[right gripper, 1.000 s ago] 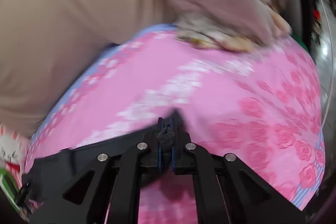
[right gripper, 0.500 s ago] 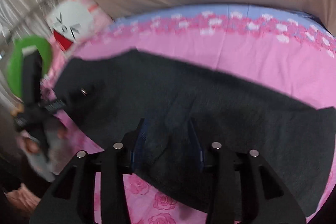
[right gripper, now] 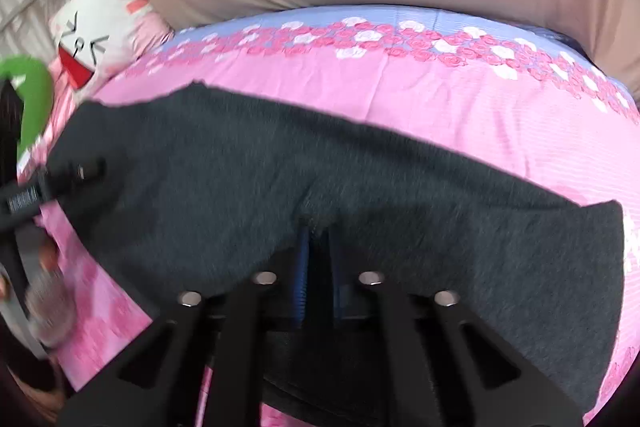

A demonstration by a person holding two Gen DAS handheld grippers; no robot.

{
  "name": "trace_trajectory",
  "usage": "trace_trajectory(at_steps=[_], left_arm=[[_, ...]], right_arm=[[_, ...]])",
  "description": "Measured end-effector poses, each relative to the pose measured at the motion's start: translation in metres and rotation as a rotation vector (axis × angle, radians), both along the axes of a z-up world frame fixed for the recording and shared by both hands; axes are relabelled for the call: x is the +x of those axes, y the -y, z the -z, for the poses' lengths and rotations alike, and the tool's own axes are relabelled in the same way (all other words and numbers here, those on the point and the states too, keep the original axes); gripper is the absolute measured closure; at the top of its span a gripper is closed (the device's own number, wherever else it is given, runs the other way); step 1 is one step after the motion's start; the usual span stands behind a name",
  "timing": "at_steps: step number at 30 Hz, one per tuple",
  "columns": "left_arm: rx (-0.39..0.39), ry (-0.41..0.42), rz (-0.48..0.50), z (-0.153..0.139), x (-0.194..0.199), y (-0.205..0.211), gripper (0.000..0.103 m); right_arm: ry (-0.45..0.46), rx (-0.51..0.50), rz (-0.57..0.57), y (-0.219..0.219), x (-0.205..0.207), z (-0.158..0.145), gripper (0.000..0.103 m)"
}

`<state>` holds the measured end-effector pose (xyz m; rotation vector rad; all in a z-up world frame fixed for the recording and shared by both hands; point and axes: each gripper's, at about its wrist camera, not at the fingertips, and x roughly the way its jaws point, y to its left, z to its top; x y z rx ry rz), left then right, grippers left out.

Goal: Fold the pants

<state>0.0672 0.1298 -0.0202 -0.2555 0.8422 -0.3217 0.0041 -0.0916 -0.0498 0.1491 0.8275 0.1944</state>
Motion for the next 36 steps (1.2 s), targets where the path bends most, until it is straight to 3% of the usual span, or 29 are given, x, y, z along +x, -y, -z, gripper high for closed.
trace_trajectory(at_steps=[4, 7, 9, 12, 14, 16, 19, 21, 24, 25, 26, 27, 28, 33, 36], left_arm=[[-0.010, -0.004, 0.001, 0.000, 0.000, -0.002, 0.016], [-0.009, 0.002, 0.000, -0.001, -0.001, -0.002, 0.016], [-0.014, 0.000, -0.004, 0.000, -0.001, -0.004, 0.016], [-0.042, -0.011, -0.011, 0.001, 0.000, -0.010, 0.016], [-0.054, -0.020, -0.011, 0.002, 0.001, -0.011, 0.016], [-0.050, -0.018, -0.006, 0.002, 0.001, -0.010, 0.016], [-0.033, -0.004, 0.022, 0.000, -0.002, -0.003, 0.016], [-0.023, 0.000, 0.031, 0.000, -0.003, 0.000, 0.016], [-0.007, -0.002, 0.032, 0.001, -0.002, 0.002, 0.016], [-0.006, -0.004, 0.031, 0.001, -0.002, 0.002, 0.016], [-0.005, -0.006, 0.027, 0.002, -0.002, 0.002, 0.016], [-0.005, -0.006, 0.024, 0.002, -0.002, 0.001, 0.016], [-0.006, -0.006, 0.019, 0.002, -0.001, 0.001, 0.016], [-0.003, -0.012, 0.031, 0.003, 0.000, 0.002, 0.016], [-0.003, -0.042, 0.091, 0.006, 0.003, 0.013, 0.016]], right_arm=[[0.057, 0.093, -0.060, -0.013, -0.002, -0.030, 0.097], [-0.078, 0.008, -0.118, -0.039, 0.018, 0.016, 0.092], [-0.024, 0.024, -0.107, -0.035, 0.010, 0.018, 0.092], [0.008, 0.087, -0.062, -0.007, -0.011, -0.005, 0.086], [0.073, 0.071, 0.012, 0.025, -0.036, -0.027, 0.060], [0.106, 0.048, 0.106, 0.058, -0.060, -0.038, 0.047], [0.078, 0.017, 0.250, 0.111, -0.084, -0.030, 0.047], [0.027, 0.074, 0.326, 0.142, -0.094, -0.010, 0.047], [-0.020, 0.163, 0.344, 0.157, -0.095, 0.014, 0.042], [-0.030, 0.187, 0.333, 0.156, -0.091, 0.020, 0.043], [-0.049, 0.230, 0.295, 0.156, -0.086, 0.029, 0.069], [-0.053, 0.229, 0.297, 0.155, -0.084, 0.030, 0.081], [-0.034, 0.229, 0.305, 0.161, -0.089, 0.025, 0.086], [-0.018, 0.244, 0.350, 0.188, -0.100, 0.023, 0.087], [-0.058, 0.189, 0.332, 0.178, -0.096, 0.030, 0.080]])
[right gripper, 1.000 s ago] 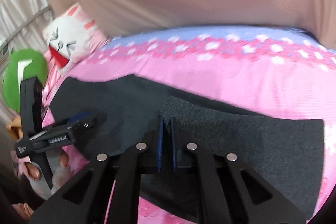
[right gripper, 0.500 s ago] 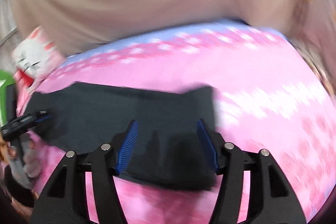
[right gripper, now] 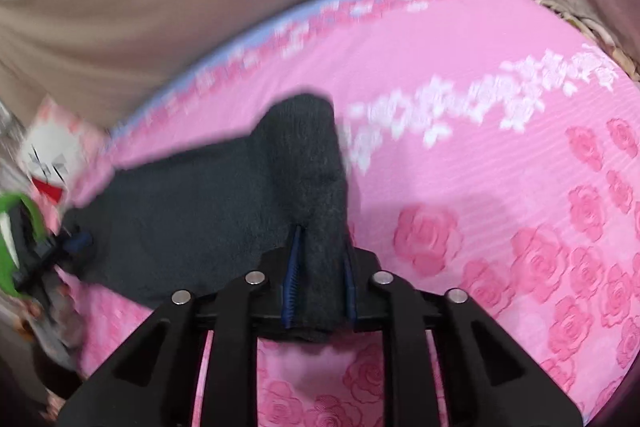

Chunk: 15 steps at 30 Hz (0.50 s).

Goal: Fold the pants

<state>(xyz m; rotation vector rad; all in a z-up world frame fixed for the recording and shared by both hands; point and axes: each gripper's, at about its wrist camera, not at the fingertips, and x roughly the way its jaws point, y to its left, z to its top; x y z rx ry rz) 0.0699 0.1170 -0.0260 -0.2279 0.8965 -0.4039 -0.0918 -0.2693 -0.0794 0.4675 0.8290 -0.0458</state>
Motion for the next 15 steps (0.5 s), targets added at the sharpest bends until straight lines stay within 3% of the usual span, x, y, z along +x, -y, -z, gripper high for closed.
trace_trajectory(at_steps=[1, 2, 4, 9, 12, 14, 15], left_arm=[[-0.016, -0.019, 0.022, 0.001, 0.001, 0.004, 0.016], [-0.044, -0.051, 0.045, 0.003, 0.003, 0.010, 0.016], [-0.072, -0.087, 0.032, 0.004, 0.005, 0.023, 0.014], [-0.211, -0.164, 0.137, -0.002, 0.007, 0.068, 0.014], [-0.089, -0.114, 0.165, -0.009, -0.002, 0.103, 0.014], [-0.044, -0.136, 0.192, -0.004, 0.000, 0.125, 0.016], [-0.027, -0.142, 0.192, -0.002, 0.001, 0.132, 0.021]], right_arm=[[0.027, 0.012, -0.001, 0.001, -0.003, -0.004, 0.070], [0.046, 0.031, 0.003, 0.004, -0.006, -0.005, 0.051], [0.048, 0.049, 0.020, 0.008, -0.008, -0.003, 0.038], [0.071, 0.115, 0.023, 0.016, -0.012, 0.000, 0.039], [0.114, 0.137, 0.028, 0.019, -0.019, -0.003, 0.039], [0.122, 0.147, 0.032, 0.020, -0.019, -0.003, 0.038], [0.122, 0.155, 0.030, 0.020, -0.018, -0.003, 0.038]])
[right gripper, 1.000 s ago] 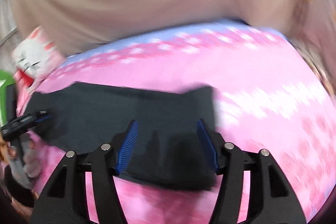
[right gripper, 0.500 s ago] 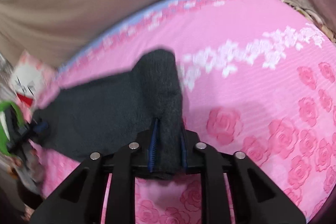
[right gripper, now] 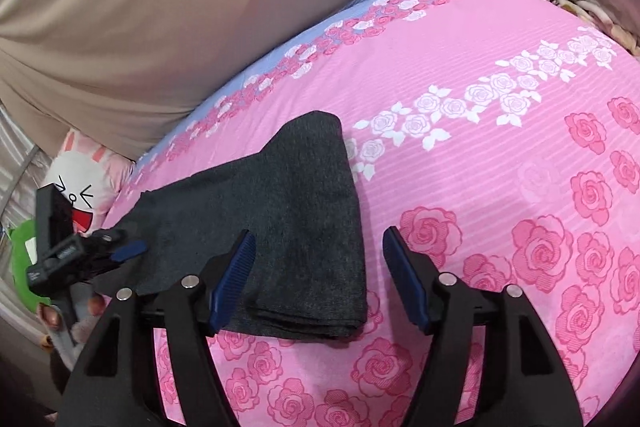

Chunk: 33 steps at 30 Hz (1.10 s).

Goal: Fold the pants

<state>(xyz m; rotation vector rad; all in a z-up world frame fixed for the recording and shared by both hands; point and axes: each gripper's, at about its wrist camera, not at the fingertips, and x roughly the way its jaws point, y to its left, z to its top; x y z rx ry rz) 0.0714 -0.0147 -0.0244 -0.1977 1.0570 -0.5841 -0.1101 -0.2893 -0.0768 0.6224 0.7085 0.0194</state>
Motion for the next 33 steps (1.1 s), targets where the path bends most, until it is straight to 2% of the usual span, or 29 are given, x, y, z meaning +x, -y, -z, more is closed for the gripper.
trace_trajectory(at_steps=[1, 2, 3, 4, 6, 10, 11, 12, 13, 14, 15, 16, 18, 19, 20, 21, 22, 23, 24, 26, 30, 31, 33], left_arm=[[0.014, 0.001, 0.002, 0.001, 0.002, 0.004, 0.041], [0.065, 0.010, 0.006, 0.004, 0.003, 0.013, 0.068], [0.108, 0.032, -0.004, 0.004, 0.003, 0.018, 0.079], [0.140, 0.062, -0.010, 0.003, 0.003, 0.022, 0.096], [0.146, 0.087, -0.010, -0.002, 0.001, 0.019, 0.098], [0.064, 0.168, -0.033, -0.033, 0.003, 0.003, 0.098], [0.085, 0.206, -0.060, -0.036, 0.007, -0.003, 0.098], [0.115, 0.209, -0.064, -0.031, 0.015, -0.003, 0.098], [0.137, 0.180, -0.049, -0.022, 0.023, -0.002, 0.097], [0.132, 0.108, -0.032, -0.009, 0.030, -0.006, 0.097], [0.104, 0.074, -0.036, -0.003, 0.029, -0.012, 0.097], [0.083, 0.075, -0.046, -0.002, 0.027, -0.018, 0.093], [0.061, 0.091, -0.069, -0.004, 0.019, -0.028, 0.065], [0.051, 0.091, -0.081, -0.005, 0.018, -0.030, 0.036], [0.042, 0.099, -0.110, -0.005, 0.017, -0.034, 0.032], [0.050, 0.102, -0.111, -0.004, 0.015, -0.032, 0.032], [0.059, 0.094, -0.082, -0.001, 0.015, -0.028, 0.039], [0.069, 0.081, -0.052, 0.003, 0.017, -0.019, 0.078], [0.113, 0.066, -0.035, 0.008, 0.018, -0.012, 0.093], [0.129, 0.088, -0.034, 0.006, 0.014, -0.012, 0.098], [0.063, 0.072, -0.031, -0.011, 0.010, -0.031, 0.098], [0.074, 0.068, -0.030, -0.011, 0.010, -0.034, 0.097], [0.143, 0.047, -0.038, 0.005, 0.017, -0.035, 0.095]], right_arm=[[0.005, 0.011, 0.001, 0.002, -0.001, 0.000, 0.037], [0.010, 0.018, 0.007, 0.003, -0.001, 0.001, 0.035], [0.018, 0.027, 0.006, 0.005, -0.002, 0.001, 0.034], [0.026, 0.046, 0.006, 0.008, -0.003, 0.002, 0.033], [0.032, 0.067, 0.016, 0.010, -0.004, 0.003, 0.032], [0.045, 0.113, 0.025, 0.017, -0.006, 0.006, 0.031], [0.046, 0.120, 0.024, 0.017, -0.007, 0.006, 0.031], [0.046, 0.121, 0.024, 0.018, -0.007, 0.006, 0.030], [0.044, 0.122, 0.018, 0.017, -0.007, 0.005, 0.028], [0.043, 0.122, 0.013, 0.017, -0.006, 0.005, 0.026], [0.042, 0.122, 0.009, 0.017, -0.006, 0.005, 0.025], [0.037, 0.120, 0.004, 0.017, -0.006, 0.005, 0.023], [0.020, 0.115, -0.020, 0.014, -0.002, 0.005, 0.022], [0.010, 0.110, -0.036, 0.012, 0.000, 0.005, 0.022], [0.002, 0.102, -0.047, 0.010, 0.002, 0.005, 0.022], [-0.014, 0.082, -0.059, 0.006, 0.005, 0.005, 0.022], [-0.025, 0.058, -0.064, 0.002, 0.007, 0.004, 0.021], [-0.031, 0.035, -0.070, -0.002, 0.009, 0.003, 0.019], [-0.038, 0.013, -0.076, -0.005, 0.011, 0.002, 0.018], [-0.060, -0.042, -0.085, -0.013, 0.016, 0.000, 0.018], [-0.067, -0.053, -0.101, -0.023, 0.023, 0.000, 0.018], [-0.069, -0.062, -0.109, -0.026, 0.024, 0.001, 0.018], [-0.071, -0.081, -0.118, -0.030, 0.027, 0.001, 0.018]])
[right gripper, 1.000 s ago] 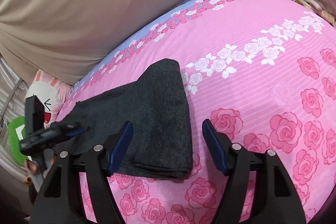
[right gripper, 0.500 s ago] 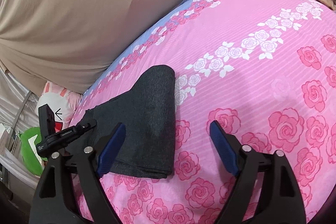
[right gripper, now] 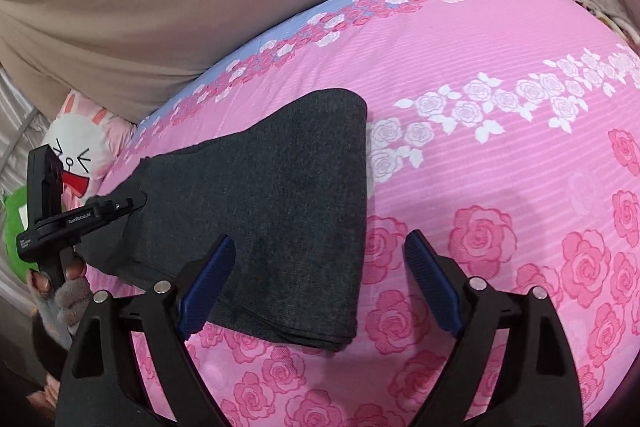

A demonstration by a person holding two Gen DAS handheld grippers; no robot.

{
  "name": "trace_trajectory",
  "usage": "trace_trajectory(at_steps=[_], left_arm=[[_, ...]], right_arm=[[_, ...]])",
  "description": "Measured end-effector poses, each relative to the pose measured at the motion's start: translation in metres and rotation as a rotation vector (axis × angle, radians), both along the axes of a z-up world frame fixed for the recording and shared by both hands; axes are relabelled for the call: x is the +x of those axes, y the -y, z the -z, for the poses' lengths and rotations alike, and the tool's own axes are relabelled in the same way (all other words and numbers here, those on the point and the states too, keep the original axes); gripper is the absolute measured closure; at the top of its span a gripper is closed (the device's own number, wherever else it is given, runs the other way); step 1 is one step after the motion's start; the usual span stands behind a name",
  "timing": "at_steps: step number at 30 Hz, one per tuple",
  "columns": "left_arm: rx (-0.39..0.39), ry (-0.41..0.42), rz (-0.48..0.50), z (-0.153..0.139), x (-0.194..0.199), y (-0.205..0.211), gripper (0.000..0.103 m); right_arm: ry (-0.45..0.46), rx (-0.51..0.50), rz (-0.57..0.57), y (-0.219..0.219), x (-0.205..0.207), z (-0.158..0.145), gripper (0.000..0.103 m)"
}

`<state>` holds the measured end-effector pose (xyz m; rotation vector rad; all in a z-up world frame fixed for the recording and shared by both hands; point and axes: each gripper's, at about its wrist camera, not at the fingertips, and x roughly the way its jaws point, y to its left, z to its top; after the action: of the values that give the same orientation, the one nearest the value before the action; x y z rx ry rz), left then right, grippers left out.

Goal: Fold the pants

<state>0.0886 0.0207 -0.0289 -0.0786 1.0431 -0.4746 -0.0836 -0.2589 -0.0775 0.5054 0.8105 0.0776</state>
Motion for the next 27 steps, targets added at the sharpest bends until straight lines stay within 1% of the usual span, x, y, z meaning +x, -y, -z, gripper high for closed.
trace_trajectory(at_steps=[1, 2, 3, 4, 5, 6, 7, 8, 10, 11, 13, 14, 15, 16, 17, 19, 20, 21, 22, 23, 24, 25, 26, 27], left_arm=[[-0.006, -0.003, -0.004, 0.007, 0.001, -0.004, 0.090], [-0.050, 0.004, -0.019, 0.005, -0.002, -0.015, 0.089], [-0.072, 0.013, -0.043, 0.001, -0.005, -0.025, 0.089], [-0.092, 0.035, -0.067, -0.005, -0.009, -0.038, 0.078], [-0.133, 0.074, -0.117, -0.014, -0.017, -0.063, 0.047], [-0.157, 0.098, -0.156, -0.020, -0.021, -0.080, 0.032], [-0.187, 0.142, -0.245, -0.028, -0.030, -0.114, 0.021], [-0.198, 0.158, -0.307, -0.033, -0.036, -0.137, 0.021], [-0.228, 0.143, -0.426, -0.037, -0.046, -0.192, 0.021], [-0.260, 0.118, -0.520, -0.035, -0.051, -0.232, 0.021], [-0.305, 0.092, -0.647, -0.028, -0.060, -0.287, 0.021], [-0.322, 0.071, -0.742, -0.020, -0.066, -0.322, 0.021], [-0.334, 0.056, -0.800, -0.015, -0.069, -0.341, 0.021], [-0.355, 0.047, -0.831, -0.011, -0.071, -0.354, 0.021], [-0.397, 0.029, -0.853, -0.004, -0.071, -0.369, 0.021], [-0.455, -0.001, -0.876, 0.008, -0.065, -0.381, 0.021], [-0.473, 0.018, -0.880, 0.010, -0.061, -0.384, 0.020], [-0.462, 0.029, -0.886, 0.009, -0.057, -0.385, 0.020], [-0.451, 0.034, -0.887, 0.009, -0.051, -0.385, 0.020], [-0.443, 0.044, -0.882, 0.008, -0.043, -0.383, 0.020], [-0.439, 0.049, -0.877, 0.008, -0.038, -0.383, 0.021], [-0.425, 0.056, -0.873, 0.008, -0.034, -0.381, 0.027], [-0.405, 0.056, -0.871, 0.008, -0.030, -0.378, 0.054], [-0.385, 0.032, -0.872, 0.009, -0.025, -0.376, 0.073]], right_arm=[[0.002, 0.009, -0.006, -0.001, 0.001, 0.000, 0.018], [0.002, 0.011, -0.006, -0.002, 0.001, 0.000, 0.018], [0.001, 0.006, -0.004, -0.003, 0.001, 0.000, 0.018], [-0.002, 0.000, -0.006, -0.005, 0.001, 0.000, 0.018], [-0.002, -0.006, -0.007, -0.006, 0.001, -0.001, 0.018], [-0.002, -0.008, -0.007, -0.007, 0.001, -0.001, 0.018], [-0.006, -0.014, -0.012, -0.008, 0.002, -0.001, 0.018], [-0.007, -0.018, -0.014, -0.009, 0.002, 0.000, 0.017], [-0.007, -0.003, -0.021, -0.011, 0.004, 0.000, 0.017], [-0.007, 0.003, -0.027, -0.012, 0.006, 0.000, 0.017], [-0.007, 0.012, -0.029, -0.016, 0.009, 0.000, 0.015], [-0.006, 0.012, -0.028, -0.018, 0.010, 0.000, 0.014], [-0.007, 0.010, -0.026, -0.020, 0.012, 0.000, 0.014], [-0.010, 0.008, -0.024, -0.023, 0.014, 0.000, 0.013], [-0.011, 0.001, -0.020, -0.026, 0.016, 0.000, 0.012], [-0.011, -0.009, -0.013, -0.031, 0.018, -0.001, 0.012], [-0.007, -0.014, -0.014, -0.034, 0.020, -0.001, 0.013], [-0.005, -0.015, -0.014, -0.035, 0.021, -0.001, 0.014], [-0.005, -0.022, -0.013, -0.037, 0.022, -0.001, 0.025], [-0.006, -0.023, -0.012, -0.039, 0.023, -0.001, 0.041], [-0.006, -0.017, -0.011, -0.040, 0.024, -0.001, 0.053], [-0.014, -0.011, -0.008, -0.040, 0.026, 0.001, 0.081], [-0.016, -0.005, 0.000, -0.040, 0.027, 0.001, 0.086], [-0.011, -0.003, 0.002, -0.039, 0.027, 0.000, 0.087]])
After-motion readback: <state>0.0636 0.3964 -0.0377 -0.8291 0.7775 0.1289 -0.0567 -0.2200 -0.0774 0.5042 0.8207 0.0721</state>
